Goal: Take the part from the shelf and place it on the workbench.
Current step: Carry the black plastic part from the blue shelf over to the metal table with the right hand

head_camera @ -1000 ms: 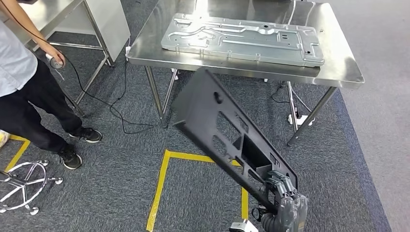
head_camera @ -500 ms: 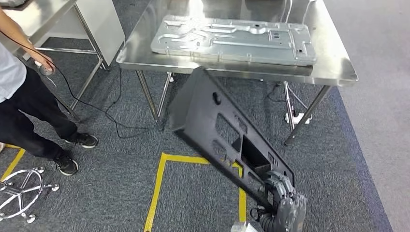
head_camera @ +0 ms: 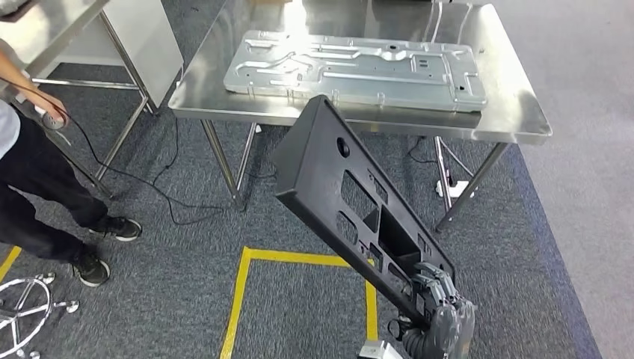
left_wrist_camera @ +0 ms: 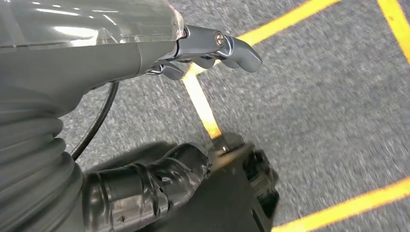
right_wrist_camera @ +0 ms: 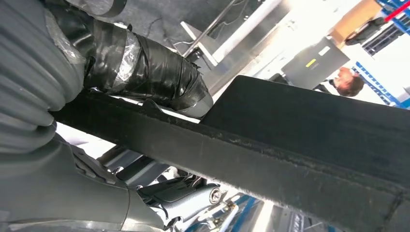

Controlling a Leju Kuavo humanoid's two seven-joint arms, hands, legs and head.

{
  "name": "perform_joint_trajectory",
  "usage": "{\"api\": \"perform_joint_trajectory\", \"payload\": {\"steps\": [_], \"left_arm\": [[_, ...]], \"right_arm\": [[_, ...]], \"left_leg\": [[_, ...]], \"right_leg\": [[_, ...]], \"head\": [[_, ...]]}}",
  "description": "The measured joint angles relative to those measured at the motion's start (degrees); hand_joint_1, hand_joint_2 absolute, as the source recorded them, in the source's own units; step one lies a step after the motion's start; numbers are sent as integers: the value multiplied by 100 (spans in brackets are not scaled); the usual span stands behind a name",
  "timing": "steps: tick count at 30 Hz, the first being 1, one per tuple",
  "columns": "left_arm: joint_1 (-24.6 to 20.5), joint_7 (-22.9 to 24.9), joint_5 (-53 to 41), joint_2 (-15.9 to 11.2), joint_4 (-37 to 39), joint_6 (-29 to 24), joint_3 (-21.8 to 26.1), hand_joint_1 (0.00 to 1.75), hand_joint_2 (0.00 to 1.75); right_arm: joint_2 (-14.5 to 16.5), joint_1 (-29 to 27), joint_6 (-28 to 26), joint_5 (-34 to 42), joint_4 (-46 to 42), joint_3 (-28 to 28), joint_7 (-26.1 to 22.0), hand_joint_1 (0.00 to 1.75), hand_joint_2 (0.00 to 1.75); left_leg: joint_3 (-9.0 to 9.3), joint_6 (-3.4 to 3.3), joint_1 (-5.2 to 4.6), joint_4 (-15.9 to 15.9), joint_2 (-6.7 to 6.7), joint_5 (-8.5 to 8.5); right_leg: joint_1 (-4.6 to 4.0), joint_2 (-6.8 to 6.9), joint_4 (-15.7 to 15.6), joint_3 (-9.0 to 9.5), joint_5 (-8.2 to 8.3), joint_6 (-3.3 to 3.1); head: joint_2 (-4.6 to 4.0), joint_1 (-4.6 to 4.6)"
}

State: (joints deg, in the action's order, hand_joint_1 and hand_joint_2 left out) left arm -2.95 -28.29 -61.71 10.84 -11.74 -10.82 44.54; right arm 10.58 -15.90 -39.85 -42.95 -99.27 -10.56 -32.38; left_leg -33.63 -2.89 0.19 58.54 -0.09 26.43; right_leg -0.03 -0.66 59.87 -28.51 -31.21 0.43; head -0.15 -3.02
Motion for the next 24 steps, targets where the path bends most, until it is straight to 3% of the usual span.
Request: {"api": "perform_joint_trajectory", "payload": {"steps": [2,4,5,6,7,9,11,14,16,20,21,22,24], "left_arm": [[-11,-1,-26,-1,0,2,0,0,175],[-24,-1,-46,0,0,4,-1,0,175],[-22,-1,-51,1,0,4,-1,0,175],[-17,-1,-57,1,0,3,-1,0,175],[-14,-2,-65,1,0,3,0,0,175],[-11,-3,-80,2,0,2,1,0,175],[-18,-6,-88,2,0,1,-1,0,175],[-35,-11,-96,0,0,-2,-1,0,175],[-47,-16,-104,-1,0,0,-1,0,175],[-46,-16,-140,-2,0,3,-2,0,175],[-39,-16,-146,-2,0,3,-2,0,175],[-33,-17,-150,-3,0,6,-2,0,175],[-33,-18,-156,-9,0,14,-2,0,175]], "right_arm": [[0,25,0,-16,-34,1,-56,175,175],[-1,39,0,-33,-60,2,-110,175,175],[-1,39,0,-37,-68,2,-126,175,175],[-2,38,0,-41,-78,3,-140,175,175],[-2,40,0,-49,-97,5,-161,175,175],[-2,56,0,-71,-155,12,-211,175,175],[-2,90,0,-95,-217,17,-253,175,175],[-1,113,0,-133,-293,20,-282,175,175],[0,144,0,-153,-343,21,-297,175,175],[0,215,1,-177,-392,22,-314,175,175],[0,223,1,-183,-396,22,-313,175,175],[-1,236,1,-191,-402,22,-313,175,175],[-2,286,2,-219,-423,22,-311,175,175]], "left_leg": [[112,-45,21,-66,-2,24],[177,-56,25,-76,-4,78],[213,-50,28,-74,-4,112],[260,-39,34,-71,-3,151],[317,-24,42,-65,-1,196],[440,29,59,-51,2,294],[484,108,62,-51,-3,365],[513,230,58,6,-19,397],[424,270,73,271,-18,478],[-328,290,80,1480,-14,984],[-424,285,79,1539,-15,953],[-424,274,77,1393,-14,795],[-212,207,53,698,-14,307]], "right_leg": [[29,18,489,-275,-191,60],[66,24,1151,-737,-443,130],[86,29,1331,-913,-479,156],[106,33,1327,-1001,-403,176],[125,39,1119,-986,-198,190],[141,61,417,-793,309,182],[103,87,20,-685,474,115],[80,81,-32,-641,494,-31],[86,73,-68,-560,477,-109],[26,64,-84,-470,397,-216],[7,54,-82,-442,372,-225],[-11,43,-81,-405,346,-229],[-36,31,-80,-324,289,-225]], "head": [[0,-7],[0,-8],[0,-8],[0,-8],[0,-8],[0,-9],[0,-18],[0,-24],[0,-19],[0,-12],[0,-11],[0,-11],[0,-15]]}}
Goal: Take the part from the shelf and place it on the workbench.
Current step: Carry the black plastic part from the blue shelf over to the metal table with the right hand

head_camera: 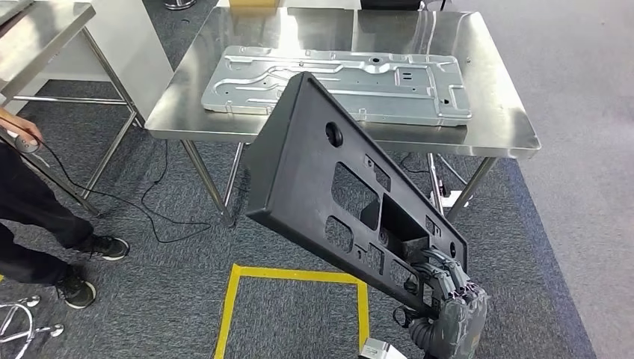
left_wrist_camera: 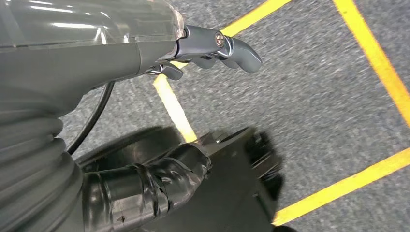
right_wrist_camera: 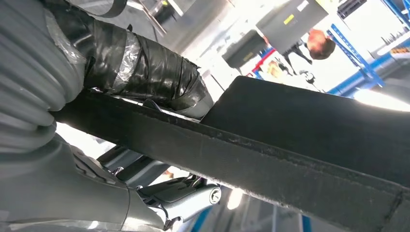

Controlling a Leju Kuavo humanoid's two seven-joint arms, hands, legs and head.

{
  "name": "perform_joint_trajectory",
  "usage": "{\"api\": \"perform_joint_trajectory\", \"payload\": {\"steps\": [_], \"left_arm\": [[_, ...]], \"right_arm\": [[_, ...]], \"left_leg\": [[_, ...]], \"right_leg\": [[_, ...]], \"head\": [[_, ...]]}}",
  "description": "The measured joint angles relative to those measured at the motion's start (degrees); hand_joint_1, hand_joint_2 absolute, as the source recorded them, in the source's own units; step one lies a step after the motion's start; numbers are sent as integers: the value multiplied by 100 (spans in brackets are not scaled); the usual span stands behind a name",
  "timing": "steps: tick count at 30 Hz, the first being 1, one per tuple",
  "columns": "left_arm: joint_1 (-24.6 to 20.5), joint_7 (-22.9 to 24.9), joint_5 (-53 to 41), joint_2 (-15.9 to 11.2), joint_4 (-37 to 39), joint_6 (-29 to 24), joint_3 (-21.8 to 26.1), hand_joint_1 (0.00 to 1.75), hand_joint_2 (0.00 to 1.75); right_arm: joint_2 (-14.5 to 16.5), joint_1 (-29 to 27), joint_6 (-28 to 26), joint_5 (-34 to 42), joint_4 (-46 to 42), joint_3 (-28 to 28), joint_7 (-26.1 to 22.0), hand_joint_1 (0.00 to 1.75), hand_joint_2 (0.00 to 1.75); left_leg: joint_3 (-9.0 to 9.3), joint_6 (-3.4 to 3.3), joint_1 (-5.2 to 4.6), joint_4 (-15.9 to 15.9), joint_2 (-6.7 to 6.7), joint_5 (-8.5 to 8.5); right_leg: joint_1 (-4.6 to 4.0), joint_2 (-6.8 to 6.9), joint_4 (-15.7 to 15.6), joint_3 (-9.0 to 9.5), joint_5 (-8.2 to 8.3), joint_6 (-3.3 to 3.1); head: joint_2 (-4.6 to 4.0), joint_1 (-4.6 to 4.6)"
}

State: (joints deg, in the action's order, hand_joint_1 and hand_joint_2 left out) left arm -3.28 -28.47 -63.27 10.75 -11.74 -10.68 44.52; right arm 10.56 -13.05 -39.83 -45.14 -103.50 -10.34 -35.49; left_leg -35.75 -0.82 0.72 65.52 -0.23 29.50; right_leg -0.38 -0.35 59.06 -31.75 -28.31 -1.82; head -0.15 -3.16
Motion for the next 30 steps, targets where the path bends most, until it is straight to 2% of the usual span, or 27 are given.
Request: {"api": "perform_joint_trajectory", "payload": {"steps": [2,4,7,9,11,12,13,15,16,17,19,22,24,26,27,28,29,30], "left_arm": [[-16,-2,-13,-10,0,8,-1,0,175],[-24,2,-37,-19,0,13,-5,0,175],[-37,17,-80,-26,0,30,-17,0,175],[-79,22,-105,-26,0,63,-26,0,175],[-108,29,-121,-28,0,90,-30,0,175],[-111,36,-133,-29,0,96,-31,0,175],[-114,43,-147,-31,0,101,-34,0,175],[-117,62,-176,-30,0,109,-46,0,175],[-128,70,-190,-29,0,111,-55,0,175],[-140,79,-199,-29,0,113,-63,0,175],[-165,93,-214,-33,0,115,-76,0,175],[-191,107,-230,-36,0,117,-100,0,175],[-204,115,-242,-37,0,129,-125,0,175],[-203,123,-250,-37,0,147,-139,0,175],[-198,126,-252,-37,0,153,-141,0,175],[-192,127,-255,-38,0,158,-144,0,175],[-190,129,-256,-39,0,161,-145,0,175],[-192,130,-260,-41,0,161,-148,0,175]], "right_arm": [[-7,80,1,-40,-22,-1,5,175,175],[-18,171,1,-95,-38,-2,22,175,175],[-66,363,1,-208,-69,-9,122,175,175],[-139,519,1,-238,-72,-32,229,175,175],[-235,636,1,-237,-62,-64,350,175,175],[-283,688,1,-237,-52,-78,408,175,175],[-327,750,1,-238,-41,-87,464,175,175],[-407,907,1,-253,-18,-104,561,175,175],[-443,991,1,-266,-5,-113,605,175,175],[-476,1065,2,-278,7,-121,637,175,175],[-528,1172,3,-302,34,-138,701,175,175],[-580,1285,3,-329,67,-147,785,175,175],[-601,1388,3,-335,92,-155,842,175,175],[-617,1466,3,-336,127,-164,884,175,175],[-628,1483,3,-336,145,-170,897,175,175],[-639,1494,3,-337,162,-176,908,175,175],[-649,1506,3,-337,178,-183,919,175,175],[-656,1521,3,-339,188,-187,931,175,175]], "left_leg": [[156,-69,-51,-506,2,-174],[171,-113,-89,-592,8,-166],[275,-185,-40,-720,0,-294],[341,-218,-24,-782,-10,-298],[371,-232,-22,-781,-7,-265],[393,-227,-18,-777,-3,-240],[421,-215,-12,-768,0,-211],[478,-171,2,-738,5,-135],[494,-137,0,-718,8,-95],[499,-98,-5,-706,11,-68],[501,-24,-16,-711,16,-45],[491,64,6,-619,11,49],[217,92,15,-57,10,320],[-246,98,14,745,11,589],[-405,93,14,967,11,595],[-459,78,12,962,11,477],[-394,51,7,718,12,255],[-248,12,-3,321,12,-10]], "right_leg": [[-3,-5,6,29,-40,32],[7,-9,6,28,-64,93],[10,2,139,-9,-179,191],[43,9,672,-284,-420,255],[92,9,1338,-702,-614,311],[119,12,1476,-828,-574,335],[145,15,1406,-854,-426,356],[188,28,769,-636,37,385],[184,33,434,-499,183,385],[177,34,211,-406,251,369],[143,26,87,-357,214,305],[148,21,37,-309,197,179],[147,30,10,-260,176,110],[118,34,10,-230,144,65],[101,32,10,-210,127,50],[85,27,11,-183,107,43],[72,21,12,-147,85,42],[64,15,12,-109,59,46]], "head": [[0,2],[0,10],[0,7],[0,1],[0,1],[0,1],[0,1],[0,0],[0,-2],[0,0],[0,3],[0,7],[0,14],[0,18],[0,18],[0,18],[0,19],[0,18]]}}
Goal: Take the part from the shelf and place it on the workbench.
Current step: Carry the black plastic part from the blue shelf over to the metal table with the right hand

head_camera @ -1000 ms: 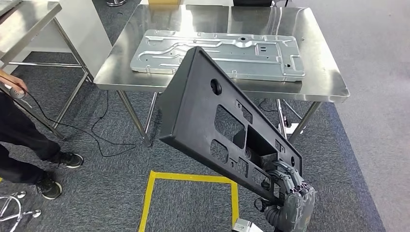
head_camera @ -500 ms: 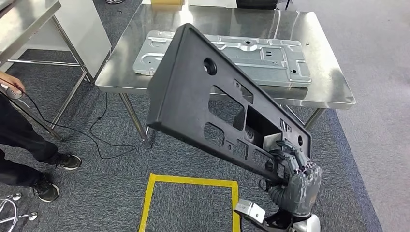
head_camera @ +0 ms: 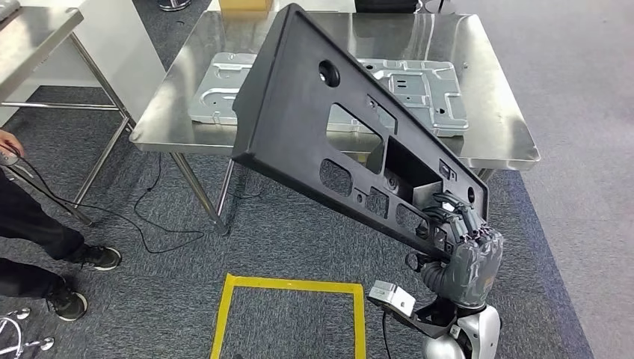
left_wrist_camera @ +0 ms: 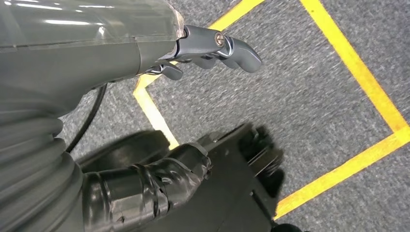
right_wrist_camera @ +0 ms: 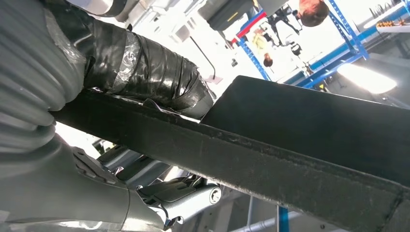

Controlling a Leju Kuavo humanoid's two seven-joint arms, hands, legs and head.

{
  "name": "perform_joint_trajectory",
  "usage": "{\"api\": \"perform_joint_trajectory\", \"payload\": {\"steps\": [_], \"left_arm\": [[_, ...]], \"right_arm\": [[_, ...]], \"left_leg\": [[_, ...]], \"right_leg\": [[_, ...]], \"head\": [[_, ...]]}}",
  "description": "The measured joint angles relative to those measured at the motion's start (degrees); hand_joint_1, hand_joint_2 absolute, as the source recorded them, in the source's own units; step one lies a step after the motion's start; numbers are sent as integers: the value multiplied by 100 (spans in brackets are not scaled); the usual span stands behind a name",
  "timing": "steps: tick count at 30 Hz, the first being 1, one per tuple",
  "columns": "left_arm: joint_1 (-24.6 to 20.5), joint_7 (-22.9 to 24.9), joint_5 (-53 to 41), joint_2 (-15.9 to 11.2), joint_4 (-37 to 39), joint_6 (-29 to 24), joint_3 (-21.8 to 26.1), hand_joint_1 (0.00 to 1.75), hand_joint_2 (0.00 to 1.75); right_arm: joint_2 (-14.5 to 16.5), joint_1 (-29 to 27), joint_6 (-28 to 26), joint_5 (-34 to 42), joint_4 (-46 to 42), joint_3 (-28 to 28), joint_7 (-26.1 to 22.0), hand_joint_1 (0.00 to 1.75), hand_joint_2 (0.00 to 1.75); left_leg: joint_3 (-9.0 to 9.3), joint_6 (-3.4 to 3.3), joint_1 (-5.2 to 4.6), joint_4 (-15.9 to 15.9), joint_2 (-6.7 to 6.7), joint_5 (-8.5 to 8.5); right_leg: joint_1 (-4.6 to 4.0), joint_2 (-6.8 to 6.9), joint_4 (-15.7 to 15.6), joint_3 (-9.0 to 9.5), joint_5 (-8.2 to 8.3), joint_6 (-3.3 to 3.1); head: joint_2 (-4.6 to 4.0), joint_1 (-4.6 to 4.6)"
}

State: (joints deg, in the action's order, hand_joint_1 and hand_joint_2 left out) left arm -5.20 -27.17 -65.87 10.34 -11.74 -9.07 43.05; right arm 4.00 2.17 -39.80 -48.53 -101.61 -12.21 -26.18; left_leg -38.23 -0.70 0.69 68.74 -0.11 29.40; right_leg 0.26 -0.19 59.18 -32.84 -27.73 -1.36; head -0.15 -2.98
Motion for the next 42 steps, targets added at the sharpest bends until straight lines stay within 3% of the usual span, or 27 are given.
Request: {"api": "perform_joint_trajectory", "payload": {"steps": [2,3,7,9,11,12,13,14,16,18,20,23,25,27,29,31,33,35,37,39,41,42], "left_arm": [[-13,3,-10,-9,0,2,-4,0,175],[-19,5,-18,-13,0,3,-7,0,175],[-10,10,-36,-22,0,7,-17,0,175],[-20,9,-43,-22,0,7,-20,0,175],[-28,9,-47,-22,0,8,-22,0,175],[-27,10,-47,-23,0,8,-22,0,175],[-24,10,-47,-23,0,9,-21,0,175],[-20,10,-47,-23,0,9,-21,0,175],[-16,9,-49,-20,0,10,-22,0,175],[-25,9,-50,-17,0,10,-24,0,175],[-36,10,-51,-17,0,8,-25,0,175],[-42,10,-63,-20,0,5,-26,0,175],[-43,10,-77,-22,0,4,-27,0,175],[-34,14,-83,-22,0,4,-27,0,175],[-19,18,-85,-22,0,4,-28,0,175],[-12,20,-86,-22,0,4,-29,0,175],[-12,20,-86,-22,0,4,-28,0,175],[-13,21,-87,-23,0,4,-27,0,175],[-31,24,-92,-26,0,11,-31,0,175],[-45,25,-98,-28,0,21,-34,0,175],[-49,21,-100,-28,0,25,-37,0,175],[-54,18,-101,-28,0,26,-38,0,175]], "right_arm": [[-14,44,0,-4,19,-3,24,175,175],[-20,63,0,-7,28,-3,35,175,175],[-44,97,0,-14,56,-3,49,175,175],[-66,121,0,-20,66,-3,50,175,175],[-85,135,0,-21,88,-3,51,175,175],[-95,135,0,-21,103,-3,57,175,175],[-103,134,0,-20,118,-3,66,175,175],[-111,135,0,-18,130,-3,74,175,175],[-119,143,0,-14,142,-3,86,175,175],[-121,157,0,-9,151,-3,87,175,175],[-125,163,0,-3,163,-3,89,175,175],[-128,172,0,10,172,-3,94,175,175],[-128,192,0,18,176,-3,91,175,175],[-128,203,0,18,187,-3,86,175,175],[-129,203,0,18,198,-3,80,175,175],[-129,203,0,18,201,-3,78,175,175],[-129,203,0,18,201,-3,78,175,175],[-129,206,0,19,201,-3,67,175,175],[-129,254,0,34,201,-3,50,175,175],[-129,307,0,51,196,-3,43,175,175],[-129,327,0,55,190,-3,43,175,175],[-129,335,0,55,189,-3,43,175,175]], "left_leg": [[285,-73,-38,-693,2,-305],[354,-96,-60,-862,3,-340],[441,-182,-59,-1025,13,-340],[510,-240,-25,-1101,9,-353],[541,-269,-26,-1109,9,-327],[558,-272,-26,-1106,10,-308],[581,-266,-25,-1101,14,-286],[612,-257,-23,-1094,19,-260],[676,-221,-19,-1072,28,-191],[703,-158,-34,-1041,32,-128],[709,-89,-49,-1049,32,-103],[673,-1,-41,-920,28,16],[395,32,-30,-347,28,288],[-43,47,-23,400,27,524],[-252,46,-20,636,27,442],[-245,38,-20,533,27,294],[-231,37,-20,495,27,265],[-89,17,-20,140,27,31],[208,-49,-49,-578,30,-273],[406,-129,-50,-1015,35,-374],[470,-190,-18,-1083,35,-378],[497,-214,-15,-1099,31,-372]], "right_leg": [[-16,-5,3,47,-46,31],[-16,-5,3,50,-58,56],[-1,4,26,52,-113,176],[6,9,444,-142,-337,225],[24,10,1195,-553,-639,262],[38,11,1474,-732,-689,279],[51,12,1567,-824,-632,291],[65,14,1429,-800,-459,298],[84,18,692,-493,-10,290],[64,17,124,-242,181,255],[34,6,21,-205,151,207],[67,-2,-38,-146,144,107],[73,9,-69,-93,124,48],[55,15,-67,-60,89,12],[41,6,-62,-17,49,3],[37,-2,-59,10,28,6],[37,-3,-58,14,26,7],[35,-8,-57,51,2,15],[22,-14,-65,111,-59,87],[5,-12,-67,153,-121,185],[7,-7,188,50,-274,232],[17,-7,497,-108,-415,248]], "head": [[0,-2],[0,-4],[0,-5],[0,-10],[0,-12],[0,-12],[0,-11],[0,-13],[0,-14],[0,-12],[0,-10],[0,-3],[0,2],[0,4],[0,5],[0,5],[0,6],[0,5],[0,3],[0,0],[0,-3],[0,-4]]}}
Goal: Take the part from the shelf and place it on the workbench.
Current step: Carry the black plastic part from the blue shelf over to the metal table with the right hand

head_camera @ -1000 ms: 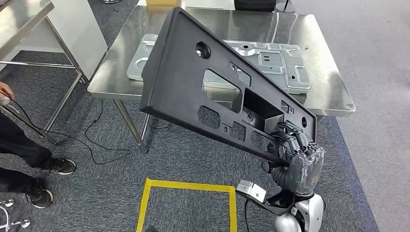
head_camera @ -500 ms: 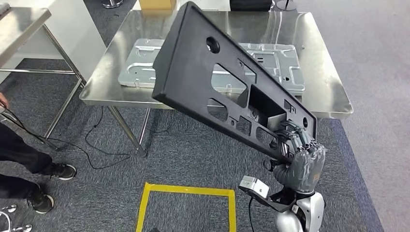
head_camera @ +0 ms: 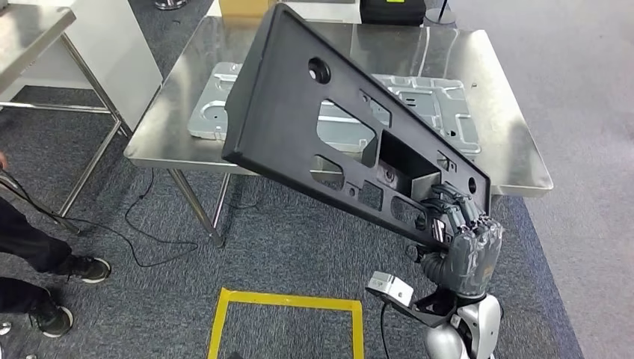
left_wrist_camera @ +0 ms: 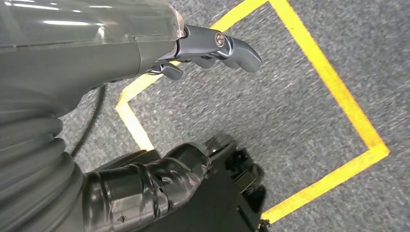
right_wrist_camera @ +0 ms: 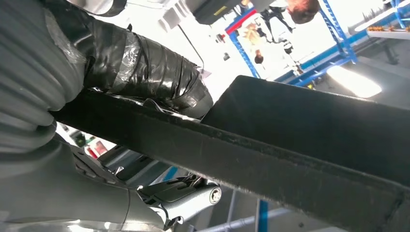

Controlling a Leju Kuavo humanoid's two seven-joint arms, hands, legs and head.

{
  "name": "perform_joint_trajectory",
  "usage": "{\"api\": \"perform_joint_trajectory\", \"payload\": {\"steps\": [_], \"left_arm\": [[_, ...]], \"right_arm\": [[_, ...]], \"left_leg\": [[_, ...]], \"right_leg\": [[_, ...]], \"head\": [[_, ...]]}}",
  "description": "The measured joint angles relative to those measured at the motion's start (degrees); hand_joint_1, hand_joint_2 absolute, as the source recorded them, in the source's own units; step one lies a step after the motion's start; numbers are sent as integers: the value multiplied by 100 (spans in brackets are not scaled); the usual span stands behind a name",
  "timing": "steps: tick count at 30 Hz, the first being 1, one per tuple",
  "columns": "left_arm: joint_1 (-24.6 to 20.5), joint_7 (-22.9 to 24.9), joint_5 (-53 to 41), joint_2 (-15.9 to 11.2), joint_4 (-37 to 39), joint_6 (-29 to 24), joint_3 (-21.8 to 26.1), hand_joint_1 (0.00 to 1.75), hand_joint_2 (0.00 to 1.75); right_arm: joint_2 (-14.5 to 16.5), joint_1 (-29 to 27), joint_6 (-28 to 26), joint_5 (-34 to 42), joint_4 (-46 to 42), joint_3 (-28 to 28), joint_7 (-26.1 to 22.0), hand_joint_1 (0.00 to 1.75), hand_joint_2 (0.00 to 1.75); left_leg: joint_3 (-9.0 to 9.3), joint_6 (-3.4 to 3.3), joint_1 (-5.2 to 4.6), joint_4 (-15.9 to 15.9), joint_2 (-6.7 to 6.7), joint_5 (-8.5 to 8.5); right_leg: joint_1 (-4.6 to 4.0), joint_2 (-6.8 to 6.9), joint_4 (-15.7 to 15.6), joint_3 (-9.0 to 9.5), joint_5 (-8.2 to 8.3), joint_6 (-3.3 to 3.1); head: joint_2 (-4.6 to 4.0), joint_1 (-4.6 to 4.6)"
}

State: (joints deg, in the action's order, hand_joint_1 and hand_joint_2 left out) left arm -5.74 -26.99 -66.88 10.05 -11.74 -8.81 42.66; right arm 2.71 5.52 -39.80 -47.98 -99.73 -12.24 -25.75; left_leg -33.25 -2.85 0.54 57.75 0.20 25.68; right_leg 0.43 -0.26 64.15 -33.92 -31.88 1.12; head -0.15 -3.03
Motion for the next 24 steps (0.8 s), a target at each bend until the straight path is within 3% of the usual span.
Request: {"api": "perform_joint_trajectory", "payload": {"steps": [2,3,4,6,8,9,12,14,17,18,19,20,22,24], "left_arm": [[-8,-3,-4,0,0,2,-4,0,175],[-8,-3,-7,0,0,3,-6,0,175],[-7,-3,-10,0,0,5,-9,0,175],[-4,-2,-25,1,0,7,-20,0,175],[-7,-3,-41,3,0,9,-34,0,175],[-12,-5,-44,4,0,10,-39,0,175],[-30,-10,-48,4,0,13,-55,0,175],[-40,-11,-49,4,0,10,-71,0,175],[-34,-10,-49,4,0,9,-83,0,175],[-26,-10,-49,4,0,9,-84,0,175],[-19,-9,-49,4,0,10,-85,0,175],[-16,-9,-49,4,0,10,-86,0,175],[-17,-9,-50,4,0,11,-87,0,175],[-27,-9,-54,4,0,10,-93,0,175]], "right_arm": [[-1,7,0,0,8,0,0,175,175],[-1,5,0,0,17,0,1,175,175],[-2,3,0,0,26,0,2,175,175],[-2,9,0,0,36,0,4,175,175],[-2,18,0,0,37,0,4,175,175],[-3,22,0,0,37,0,3,175,175],[-4,26,0,-1,37,0,5,175,175],[-4,39,0,1,37,0,10,175,175],[-4,54,0,-1,39,0,13,175,175],[-4,53,0,-2,43,0,13,175,175],[-4,53,0,-2,48,0,14,175,175],[-4,53,0,-2,52,0,16,175,175],[-4,56,0,-3,57,0,21,175,175],[-5,66,0,-4,60,0,30,175,175]], "left_leg": [[30,-29,-6,2,-2,33],[49,-32,-8,6,0,54],[73,-30,-9,13,4,79],[147,-9,-8,31,12,146],[195,41,-26,55,16,224],[201,70,-35,60,16,251],[222,159,-41,48,9,298],[137,211,-34,290,4,432],[-455,256,-22,1362,2,832],[-646,263,-20,1635,2,866],[-746,263,-18,1706,2,781],[-735,253,-18,1546,2,583],[-490,206,-26,833,3,97],[-242,152,-55,278,2,-73]], "right_leg": [[9,0,757,-443,-260,30],[16,1,984,-608,-269,40],[23,1,1004,-673,-166,43],[32,8,429,-485,301,25],[12,17,-241,-207,594,-19],[-2,18,-415,-136,625,-43],[-1,-2,-510,-81,569,-122],[25,-1,-555,-10,546,-191],[17,16,-571,89,472,-264],[10,14,-570,123,440,-270],[4,8,-569,164,405,-270],[0,2,-569,215,366,-265],[-11,-6,-571,330,276,-239],[-26,-9,-573,402,190,-182]], "head": [[0,-2],[0,-2],[0,-2],[0,-3],[0,-2],[0,-1],[0,3],[0,4],[0,5],[0,5],[0,5],[0,6],[0,4],[0,3]]}}
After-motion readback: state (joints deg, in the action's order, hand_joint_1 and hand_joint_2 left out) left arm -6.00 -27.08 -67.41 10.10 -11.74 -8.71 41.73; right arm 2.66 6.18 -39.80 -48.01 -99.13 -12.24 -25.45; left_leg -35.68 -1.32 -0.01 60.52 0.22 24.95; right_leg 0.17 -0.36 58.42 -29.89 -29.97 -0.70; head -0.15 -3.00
